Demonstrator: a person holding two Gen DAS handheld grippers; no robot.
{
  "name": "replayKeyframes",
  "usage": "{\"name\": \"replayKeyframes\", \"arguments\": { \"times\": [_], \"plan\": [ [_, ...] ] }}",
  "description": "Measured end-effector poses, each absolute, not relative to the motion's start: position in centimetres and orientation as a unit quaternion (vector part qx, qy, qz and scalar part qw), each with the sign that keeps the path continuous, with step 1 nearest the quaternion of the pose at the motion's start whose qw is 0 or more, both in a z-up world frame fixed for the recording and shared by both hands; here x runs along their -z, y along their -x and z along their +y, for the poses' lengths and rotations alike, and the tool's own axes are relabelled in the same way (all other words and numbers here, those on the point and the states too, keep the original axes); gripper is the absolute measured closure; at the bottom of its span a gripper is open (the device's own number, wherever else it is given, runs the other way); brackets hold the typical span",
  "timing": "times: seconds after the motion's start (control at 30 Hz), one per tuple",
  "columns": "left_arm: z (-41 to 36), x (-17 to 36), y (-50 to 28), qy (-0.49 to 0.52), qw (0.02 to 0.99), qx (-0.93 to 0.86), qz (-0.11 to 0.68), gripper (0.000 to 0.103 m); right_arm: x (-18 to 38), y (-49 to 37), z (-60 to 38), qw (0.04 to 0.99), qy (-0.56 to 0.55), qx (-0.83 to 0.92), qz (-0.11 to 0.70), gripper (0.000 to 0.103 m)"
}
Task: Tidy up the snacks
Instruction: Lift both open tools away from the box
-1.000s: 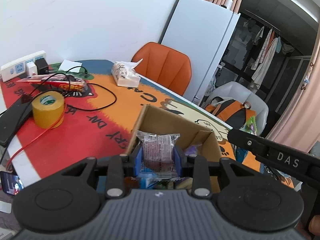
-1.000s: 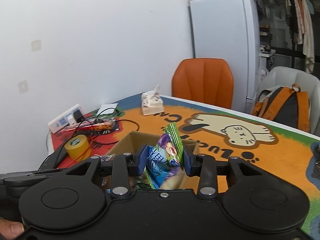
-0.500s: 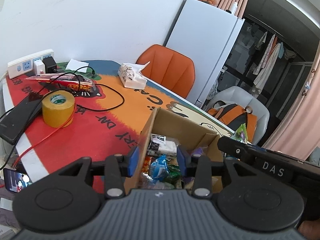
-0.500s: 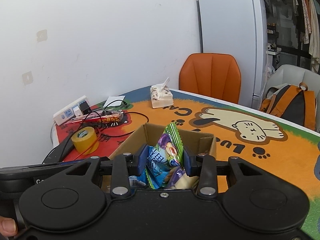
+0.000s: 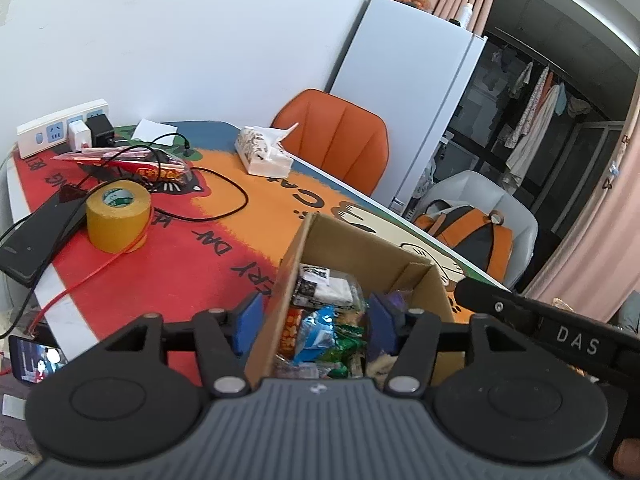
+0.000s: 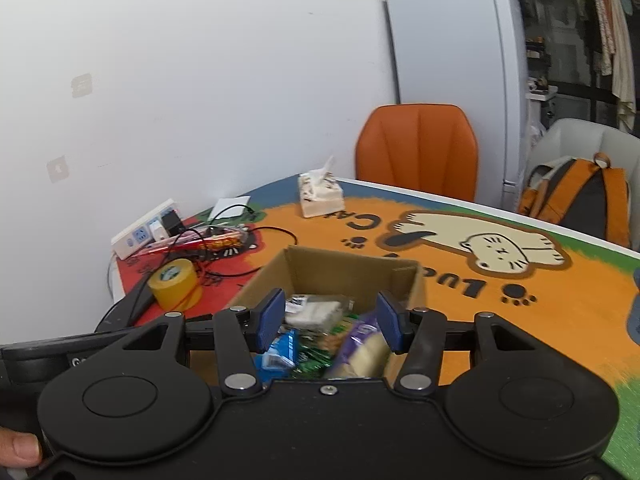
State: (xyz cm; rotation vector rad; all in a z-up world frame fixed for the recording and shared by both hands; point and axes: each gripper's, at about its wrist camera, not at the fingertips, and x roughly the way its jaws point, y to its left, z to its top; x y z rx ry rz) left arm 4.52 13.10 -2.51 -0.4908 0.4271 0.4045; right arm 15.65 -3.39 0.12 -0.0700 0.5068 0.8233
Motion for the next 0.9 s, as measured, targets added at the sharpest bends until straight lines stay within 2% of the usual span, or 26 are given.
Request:
{"name": "replayKeyframes", "arguments": {
  "times": [0.23,0.4,0.57,0.9],
  "plan": [
    [11.5,2.3,-4.7,0.232,0.932,-0.184,0.209,0.028,0.1,-15.3,-5.4,0.891,0.036,-0.382,0.244,0.047],
    [10.2,2.0,-5.0,0.224,0.935,-0.172,0.215,0.02,-0.1,-15.1,-7.4,0.899,0.029,-0.366,0.241,0.037],
    [8.3,1.6,-5.1,0.201,0.939,-0.172,0.219,0.013,-0.7,-14.7,-10.1,0.908,0.006,-0.352,0.228,0.009],
    [5.7,0.6,-5.1,0.182,0.943,-0.144,0.237,0.008,-1.5,-14.2,-14.4,0.918,-0.022,-0.324,0.227,0.0]
  ]
}}
